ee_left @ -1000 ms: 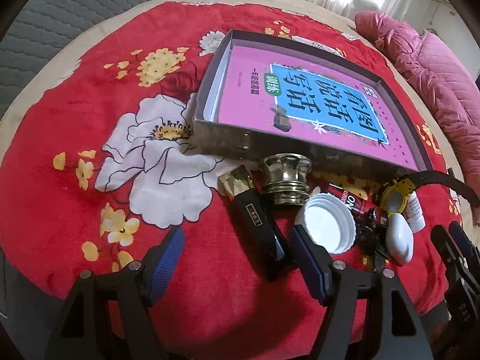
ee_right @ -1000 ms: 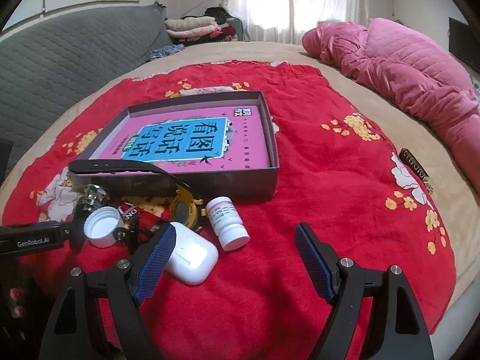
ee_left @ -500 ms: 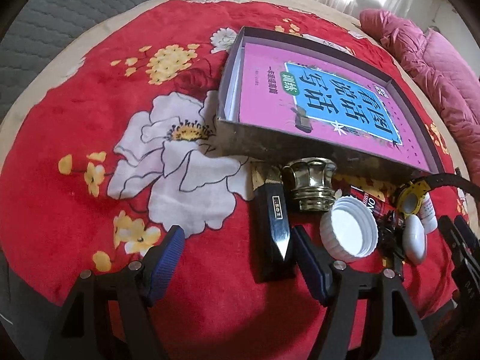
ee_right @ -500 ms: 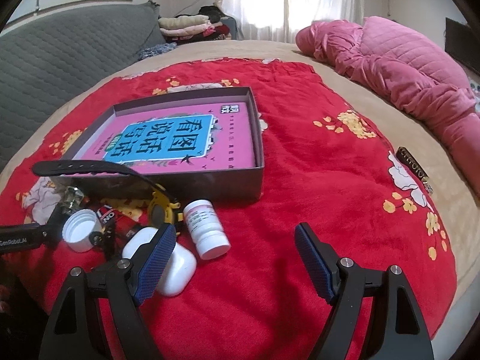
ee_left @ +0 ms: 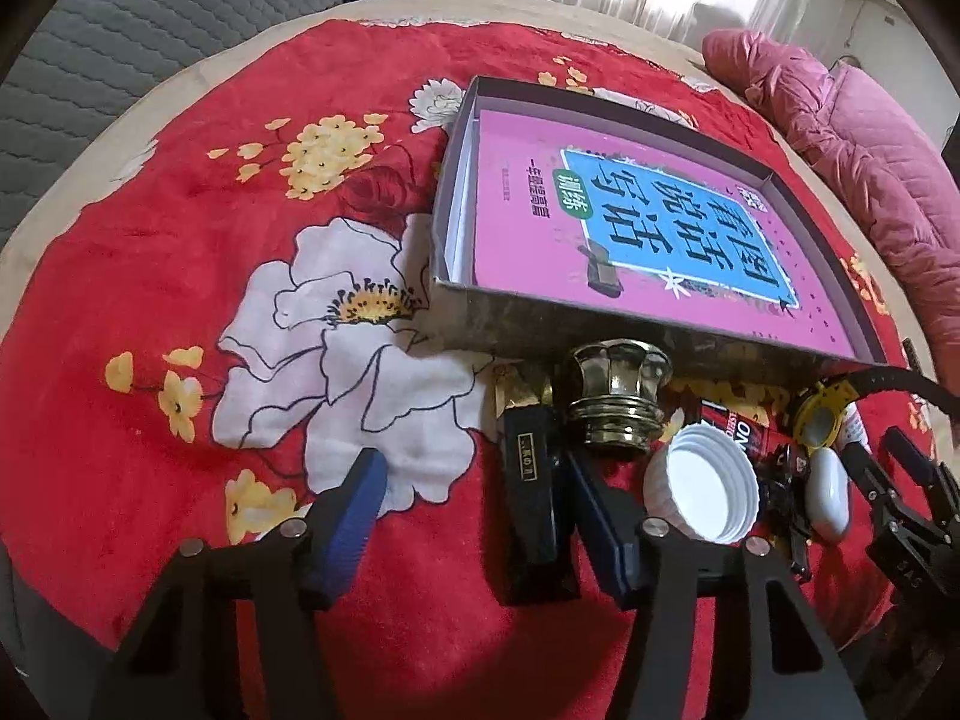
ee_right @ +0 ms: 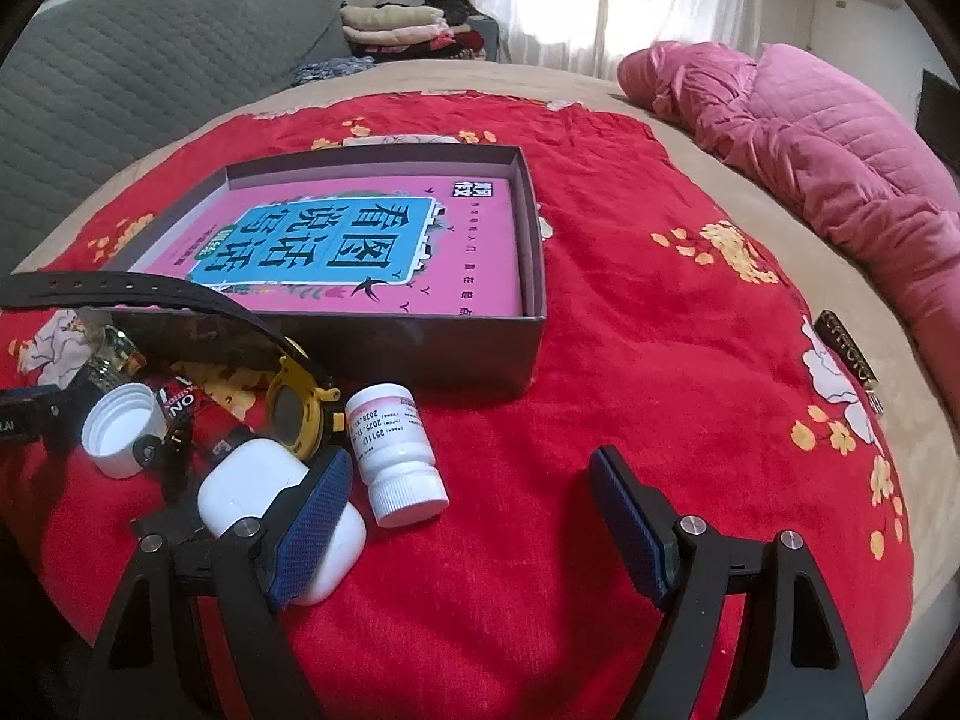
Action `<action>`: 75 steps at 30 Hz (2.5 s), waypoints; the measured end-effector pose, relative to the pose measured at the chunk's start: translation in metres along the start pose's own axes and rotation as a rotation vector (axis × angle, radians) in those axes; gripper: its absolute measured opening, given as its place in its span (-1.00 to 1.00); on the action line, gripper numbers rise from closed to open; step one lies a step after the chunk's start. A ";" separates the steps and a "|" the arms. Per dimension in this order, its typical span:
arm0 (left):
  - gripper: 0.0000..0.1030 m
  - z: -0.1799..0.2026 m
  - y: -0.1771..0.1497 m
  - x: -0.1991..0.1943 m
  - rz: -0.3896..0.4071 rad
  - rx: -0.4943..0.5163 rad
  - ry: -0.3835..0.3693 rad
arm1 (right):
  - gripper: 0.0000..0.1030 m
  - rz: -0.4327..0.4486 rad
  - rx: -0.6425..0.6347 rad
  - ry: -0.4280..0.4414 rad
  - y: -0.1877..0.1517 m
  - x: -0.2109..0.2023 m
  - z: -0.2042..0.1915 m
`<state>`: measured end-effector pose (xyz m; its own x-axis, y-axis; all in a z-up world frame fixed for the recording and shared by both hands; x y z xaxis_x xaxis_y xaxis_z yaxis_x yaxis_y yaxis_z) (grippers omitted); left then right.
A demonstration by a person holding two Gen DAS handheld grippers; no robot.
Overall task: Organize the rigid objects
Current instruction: 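Grasp the black tube with the left tool while the right tool grasps the white pill bottle, then lift the black tube and pill bottle and carry both over the box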
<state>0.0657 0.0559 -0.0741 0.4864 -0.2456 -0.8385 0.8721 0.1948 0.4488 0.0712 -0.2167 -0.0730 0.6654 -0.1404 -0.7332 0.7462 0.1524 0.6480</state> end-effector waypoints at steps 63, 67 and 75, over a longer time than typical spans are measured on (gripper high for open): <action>-0.55 0.029 0.001 -0.056 0.121 0.093 -0.067 | -0.47 0.206 0.073 0.176 0.026 -0.039 0.017; -0.55 0.028 0.002 -0.059 0.129 0.091 -0.074 | -0.47 0.209 0.070 0.172 0.027 -0.040 0.017; -0.55 0.030 0.006 -0.062 0.149 0.101 -0.085 | -0.47 0.208 0.152 0.205 0.032 -0.043 0.030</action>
<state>0.0421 0.0441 -0.0102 0.6096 -0.3009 -0.7334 0.7889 0.1399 0.5984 0.0671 -0.2349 -0.0147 0.7973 0.0804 -0.5982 0.5997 0.0076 0.8002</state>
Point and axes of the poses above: each gripper's, at about its wrist camera, not at the fingertips, and x roughly the way its jaws point, z to its right, y to its top, the point moved 2 cm from there along x, roughly the way its jaws point, and after that the axes turned 12 degrees about -y, right-handed, at the moved point
